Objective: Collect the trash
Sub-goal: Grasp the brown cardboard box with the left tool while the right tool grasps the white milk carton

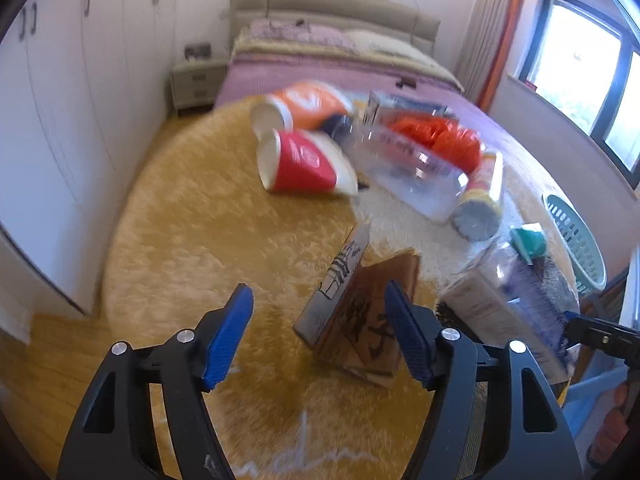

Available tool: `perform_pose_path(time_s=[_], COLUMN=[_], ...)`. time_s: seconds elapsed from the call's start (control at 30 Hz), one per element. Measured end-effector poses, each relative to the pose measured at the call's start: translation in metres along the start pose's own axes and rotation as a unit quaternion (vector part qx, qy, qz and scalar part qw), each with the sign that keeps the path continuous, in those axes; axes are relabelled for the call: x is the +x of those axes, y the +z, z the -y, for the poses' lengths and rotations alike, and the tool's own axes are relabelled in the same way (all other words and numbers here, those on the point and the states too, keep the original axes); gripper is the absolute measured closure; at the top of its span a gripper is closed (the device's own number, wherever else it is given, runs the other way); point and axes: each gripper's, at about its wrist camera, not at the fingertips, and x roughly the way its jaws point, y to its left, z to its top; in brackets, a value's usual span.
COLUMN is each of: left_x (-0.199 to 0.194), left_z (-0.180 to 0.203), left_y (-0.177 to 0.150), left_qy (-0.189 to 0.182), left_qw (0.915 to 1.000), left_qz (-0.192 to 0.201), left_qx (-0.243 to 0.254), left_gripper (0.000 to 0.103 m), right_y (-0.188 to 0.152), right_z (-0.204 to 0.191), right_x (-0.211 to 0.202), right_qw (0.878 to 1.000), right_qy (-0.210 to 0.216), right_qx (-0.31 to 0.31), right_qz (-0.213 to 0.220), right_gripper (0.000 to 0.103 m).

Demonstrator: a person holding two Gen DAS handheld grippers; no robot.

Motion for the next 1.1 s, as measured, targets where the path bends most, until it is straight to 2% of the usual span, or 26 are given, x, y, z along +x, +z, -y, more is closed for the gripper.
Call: perform_pose_path(time_s=[0.03,0.07,0.17,0.23,0.27,0.33,0.37,0.43,0.5,0.57,0.67,0.77,0.97,1.1], left_x=[0.009,0.016,0.028,0.027,0.025,0.02,0.016,0.008,0.0,-0.01,-0.021,-0.027,-0.025,-0.026], left_z=[-0.001,-0.003,-0.002,-0.001,-0.001,-0.002,-0.003,-0.003,-0.003,0.0,0.009,0.02,0.035,0.046], left_y=[0.001,0.001,-0.002,-0.004,-0.004,-0.006,-0.007,-0.009,-0.01,-0.012,-0.015,-0.016,-0.015,-0.015], left_qy=[-0.008,-0.02,-0.027,-0.027,-0.028,-0.034,-0.031,-0.018,-0.017,-0.022,-0.016,-0.009,-0.014,-0.018], left_qw=[0.9999,0.9995,0.9987,0.9989,0.9989,0.9985,0.9984,0.9987,0.9985,0.9983,0.9989,0.9991,0.9994,0.9993], left_qz=[-0.01,-0.019,-0.034,-0.029,-0.026,-0.018,-0.012,-0.002,0.007,0.016,0.026,0.032,0.031,0.032], left_qx=[-0.005,-0.012,-0.026,-0.026,-0.029,-0.04,-0.044,-0.049,-0.052,-0.052,-0.036,-0.025,-0.01,0.001], left_gripper=[0.046,0.057,0.074,0.08,0.089,0.098,0.098,0.098,0.098,0.098,0.098,0.098,0.098,0.098], right_y=[0.001,0.004,0.008,0.008,0.007,0.004,0.002,-0.002,-0.007,-0.008,-0.011,-0.013,-0.012,-0.011], right_z=[0.004,0.009,0.02,0.028,0.029,0.022,0.014,0.002,-0.012,-0.02,-0.031,-0.036,-0.032,-0.037], right_x=[0.0,-0.002,-0.003,-0.007,-0.009,-0.016,-0.018,-0.02,-0.015,-0.005,0.008,0.021,0.037,0.036], right_qw=[1.0,1.0,0.998,0.997,0.998,0.997,0.996,0.993,0.989,0.986,0.977,0.973,0.973,0.972], right_qy=[-0.006,-0.016,-0.066,-0.067,-0.063,-0.061,-0.063,-0.067,-0.072,-0.073,-0.1,-0.104,-0.115,-0.11], right_qx=[0.002,0.005,0.005,0.007,0.007,-0.018,-0.04,-0.078,-0.114,-0.139,-0.177,-0.199,-0.194,-0.204], right_qz=[0.005,0.013,0.023,0.027,0.031,0.048,0.056,0.064,0.067,0.063,0.06,0.05,0.04,0.041], right_gripper=[0.06,0.06,0.06,0.06,0.06,0.06,0.059,0.052,0.041,0.037,0.032,0.031,0.032,0.04])
